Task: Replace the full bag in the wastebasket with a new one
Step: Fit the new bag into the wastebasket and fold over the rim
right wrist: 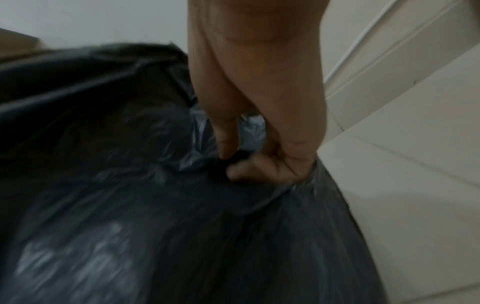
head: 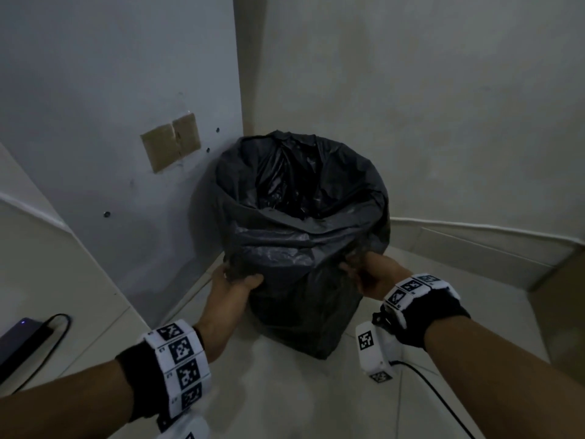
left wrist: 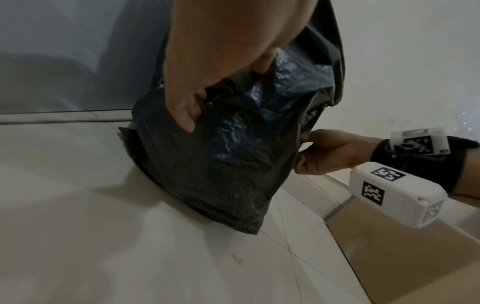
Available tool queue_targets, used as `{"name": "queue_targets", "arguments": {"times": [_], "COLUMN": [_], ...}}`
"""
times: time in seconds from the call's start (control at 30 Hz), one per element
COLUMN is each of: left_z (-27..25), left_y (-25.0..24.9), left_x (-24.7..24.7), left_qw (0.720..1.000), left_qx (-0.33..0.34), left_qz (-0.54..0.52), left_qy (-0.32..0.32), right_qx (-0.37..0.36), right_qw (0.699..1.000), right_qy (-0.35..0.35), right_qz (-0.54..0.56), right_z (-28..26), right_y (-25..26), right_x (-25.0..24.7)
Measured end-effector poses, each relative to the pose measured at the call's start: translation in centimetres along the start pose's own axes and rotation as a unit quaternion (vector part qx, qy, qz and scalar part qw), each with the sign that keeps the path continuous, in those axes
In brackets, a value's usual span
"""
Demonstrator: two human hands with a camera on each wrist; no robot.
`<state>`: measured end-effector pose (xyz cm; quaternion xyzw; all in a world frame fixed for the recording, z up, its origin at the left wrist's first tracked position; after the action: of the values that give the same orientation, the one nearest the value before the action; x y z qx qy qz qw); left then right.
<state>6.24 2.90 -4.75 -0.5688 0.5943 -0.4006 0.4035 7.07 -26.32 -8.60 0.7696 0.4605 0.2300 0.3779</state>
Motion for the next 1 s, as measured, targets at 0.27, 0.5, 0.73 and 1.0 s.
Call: {"name": "queue_targets", "arguments": {"times": [0.27, 0.5, 0.73, 1.0], "left_z": [2.4, 2.0, 2.6, 7.6], "left_y": [-0.4, -1.3, -1.5, 0.6], "left_x": [1.0, 3.3, 3.0, -0.9], "left_qw": [0.995, 0.985, 0.960, 0.925], "left_qx": [0.081, 0.150, 0.223, 0.190], "left_qz": [0.058, 0.053, 0.172, 0.324], "left_qy": [-0.012, 0.062, 0.003, -0.056], "right_qx": [-0.127, -0.258, -0.351, -0.286], "right_qw": [0.988, 0.953, 0.912, 0.919], "right_qy": [-0.034, -0.073, -0.043, -0.148], "right_qz": [-0.077, -0.143, -0.208, -0.230], "right_z": [0.9, -0.8, -3.8, -1.6], "right_y": [1.0, 2.5, 0.2, 0.6], "right_x": [1.2, 4.0, 7.9, 4.0]}}
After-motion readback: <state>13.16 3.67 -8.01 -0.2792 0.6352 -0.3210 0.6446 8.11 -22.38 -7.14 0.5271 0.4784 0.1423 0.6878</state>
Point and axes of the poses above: each hand's wrist, its own z-axis towards the middle knuckle, its own x-axis out of the palm, y = z × x, the point moved 9 cm from there along z, towards the middle knuckle
